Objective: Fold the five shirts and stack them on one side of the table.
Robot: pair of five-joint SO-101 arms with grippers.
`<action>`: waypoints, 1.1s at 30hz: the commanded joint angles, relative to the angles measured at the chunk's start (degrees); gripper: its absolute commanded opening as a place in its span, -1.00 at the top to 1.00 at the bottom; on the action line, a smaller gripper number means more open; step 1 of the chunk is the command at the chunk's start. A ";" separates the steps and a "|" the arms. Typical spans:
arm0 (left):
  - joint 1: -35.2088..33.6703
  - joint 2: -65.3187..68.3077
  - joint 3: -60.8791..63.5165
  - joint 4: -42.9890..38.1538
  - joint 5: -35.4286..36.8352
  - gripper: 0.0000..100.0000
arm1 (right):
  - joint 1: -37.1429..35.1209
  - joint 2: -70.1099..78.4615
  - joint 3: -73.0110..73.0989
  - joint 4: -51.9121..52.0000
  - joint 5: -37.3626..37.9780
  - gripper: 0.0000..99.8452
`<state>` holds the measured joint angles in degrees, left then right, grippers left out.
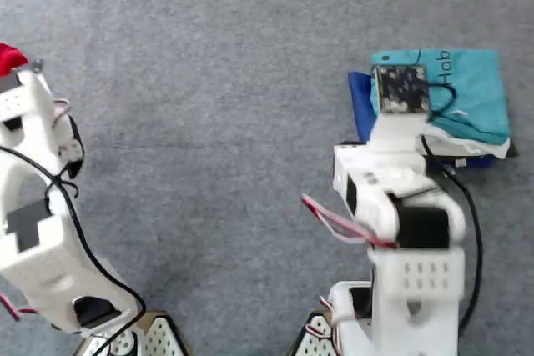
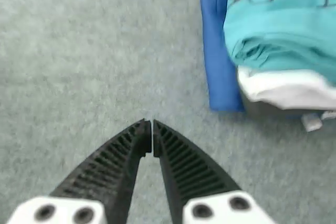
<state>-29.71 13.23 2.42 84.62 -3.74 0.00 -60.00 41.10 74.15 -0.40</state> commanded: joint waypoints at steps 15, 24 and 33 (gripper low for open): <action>-7.52 -9.41 17.71 -13.98 -6.07 0.94 | -1.05 -9.19 3.82 -0.79 -1.14 0.96; -20.35 -8.62 6.90 -7.03 -5.98 0.89 | -3.60 -8.04 6.46 -1.76 -4.48 0.96; -31.25 7.03 -26.86 1.05 -5.98 0.51 | -8.70 -8.13 14.20 -3.43 -0.97 0.96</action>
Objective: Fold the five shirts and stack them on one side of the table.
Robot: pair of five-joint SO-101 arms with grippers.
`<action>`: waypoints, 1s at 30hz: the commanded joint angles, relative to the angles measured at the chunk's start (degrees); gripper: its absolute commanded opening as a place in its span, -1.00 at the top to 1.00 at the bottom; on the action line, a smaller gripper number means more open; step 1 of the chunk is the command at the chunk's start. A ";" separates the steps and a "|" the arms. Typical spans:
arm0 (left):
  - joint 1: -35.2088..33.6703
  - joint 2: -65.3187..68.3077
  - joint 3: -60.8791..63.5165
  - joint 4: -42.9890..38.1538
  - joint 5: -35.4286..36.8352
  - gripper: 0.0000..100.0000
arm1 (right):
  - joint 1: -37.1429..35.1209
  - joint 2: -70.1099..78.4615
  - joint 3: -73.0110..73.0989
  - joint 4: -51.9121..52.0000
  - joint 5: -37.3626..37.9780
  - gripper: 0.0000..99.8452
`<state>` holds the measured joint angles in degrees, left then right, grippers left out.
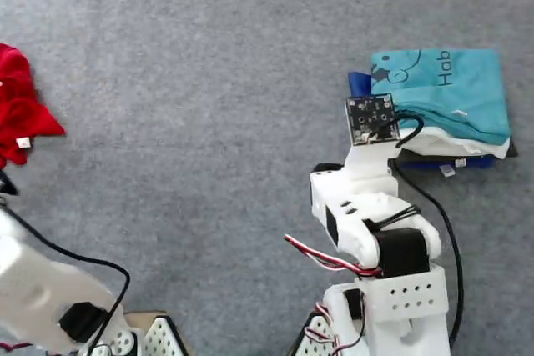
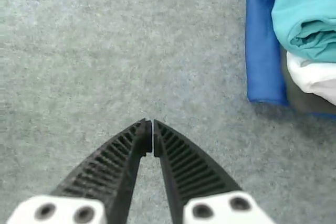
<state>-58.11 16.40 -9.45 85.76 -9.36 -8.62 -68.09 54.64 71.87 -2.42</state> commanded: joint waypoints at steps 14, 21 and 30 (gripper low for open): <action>5.41 44.84 -59.12 -4.13 -0.09 0.65 | 1.93 0.22 2.33 -2.55 1.85 0.96; 6.29 54.24 -72.57 11.60 -0.53 0.95 | 1.67 0.13 2.33 -2.64 1.85 0.96; 2.59 41.14 -70.99 15.38 -2.02 0.95 | -4.13 -0.04 2.07 -2.81 1.93 0.96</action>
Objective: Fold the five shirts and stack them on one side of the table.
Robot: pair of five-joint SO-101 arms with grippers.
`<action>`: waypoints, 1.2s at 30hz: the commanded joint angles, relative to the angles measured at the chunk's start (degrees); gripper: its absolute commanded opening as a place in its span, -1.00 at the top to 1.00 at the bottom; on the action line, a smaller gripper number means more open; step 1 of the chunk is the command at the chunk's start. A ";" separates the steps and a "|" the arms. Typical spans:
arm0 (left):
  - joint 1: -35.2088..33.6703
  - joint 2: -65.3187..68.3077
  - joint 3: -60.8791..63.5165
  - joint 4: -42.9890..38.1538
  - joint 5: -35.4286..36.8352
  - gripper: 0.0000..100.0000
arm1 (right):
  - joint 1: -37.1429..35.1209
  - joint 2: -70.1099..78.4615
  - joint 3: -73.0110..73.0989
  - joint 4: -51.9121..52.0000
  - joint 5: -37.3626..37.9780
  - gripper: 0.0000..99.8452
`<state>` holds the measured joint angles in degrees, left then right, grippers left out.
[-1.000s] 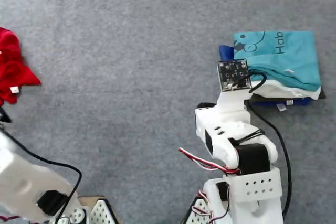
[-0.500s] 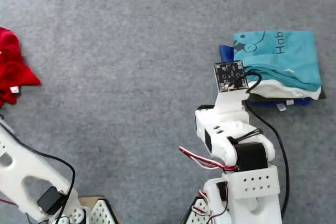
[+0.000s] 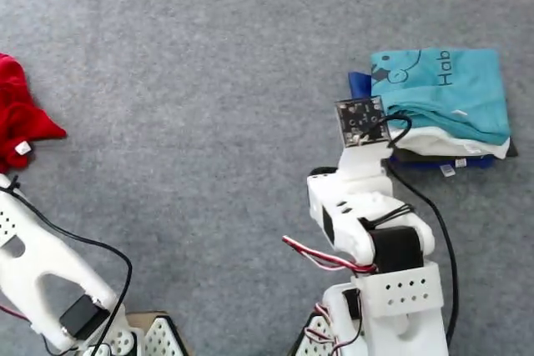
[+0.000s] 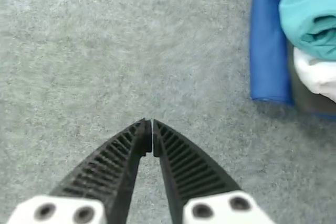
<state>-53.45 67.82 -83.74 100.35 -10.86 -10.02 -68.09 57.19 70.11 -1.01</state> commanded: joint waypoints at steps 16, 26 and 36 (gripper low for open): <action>21.05 -103.30 104.75 -1.67 -19.25 0.95 | -7.03 0.31 -2.68 -1.41 5.36 0.97; 29.76 -122.64 112.57 0.35 -13.36 0.45 | -7.38 25.10 -24.84 -0.62 4.40 0.97; 4.26 -116.40 100.62 -0.09 -9.76 0.46 | -31.30 71.60 -67.03 14.15 2.81 0.96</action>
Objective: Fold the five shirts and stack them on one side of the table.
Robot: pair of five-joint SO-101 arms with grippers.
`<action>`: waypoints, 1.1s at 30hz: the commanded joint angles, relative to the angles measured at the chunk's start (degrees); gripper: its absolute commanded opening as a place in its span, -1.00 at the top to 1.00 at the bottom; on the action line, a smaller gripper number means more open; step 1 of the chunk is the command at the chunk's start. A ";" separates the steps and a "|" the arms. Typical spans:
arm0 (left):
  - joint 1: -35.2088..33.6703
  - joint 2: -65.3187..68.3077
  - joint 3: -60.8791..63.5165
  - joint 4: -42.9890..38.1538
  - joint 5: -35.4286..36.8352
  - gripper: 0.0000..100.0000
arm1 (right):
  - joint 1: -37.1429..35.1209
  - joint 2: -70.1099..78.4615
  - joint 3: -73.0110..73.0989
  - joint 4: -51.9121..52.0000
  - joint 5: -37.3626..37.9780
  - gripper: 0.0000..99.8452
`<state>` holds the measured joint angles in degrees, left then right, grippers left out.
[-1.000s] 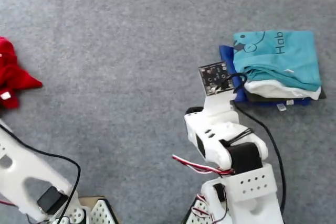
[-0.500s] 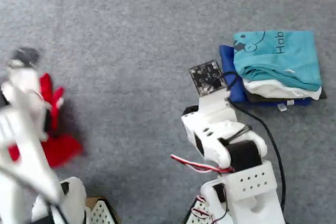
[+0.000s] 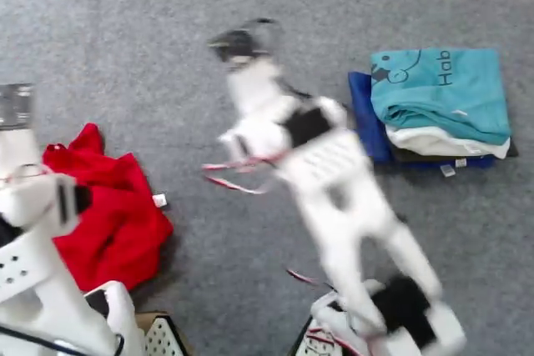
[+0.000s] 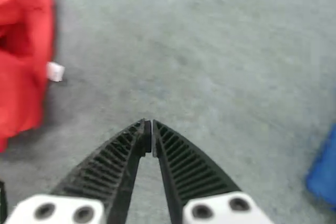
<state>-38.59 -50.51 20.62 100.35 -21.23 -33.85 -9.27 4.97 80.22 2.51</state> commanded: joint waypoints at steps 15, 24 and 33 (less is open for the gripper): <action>-53.41 26.81 4.79 -29.19 -8.09 0.46 | -30.24 57.36 -72.75 20.22 -0.70 0.46; -56.40 29.45 5.23 -31.65 -8.18 0.46 | -30.51 73.80 -89.19 19.16 -0.97 0.97; -56.13 29.54 5.23 -31.47 -8.18 0.46 | -20.40 68.70 -98.24 20.66 -1.05 0.97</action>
<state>-94.68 -20.70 25.71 69.41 -29.14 -59.25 65.80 -92.09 100.53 2.07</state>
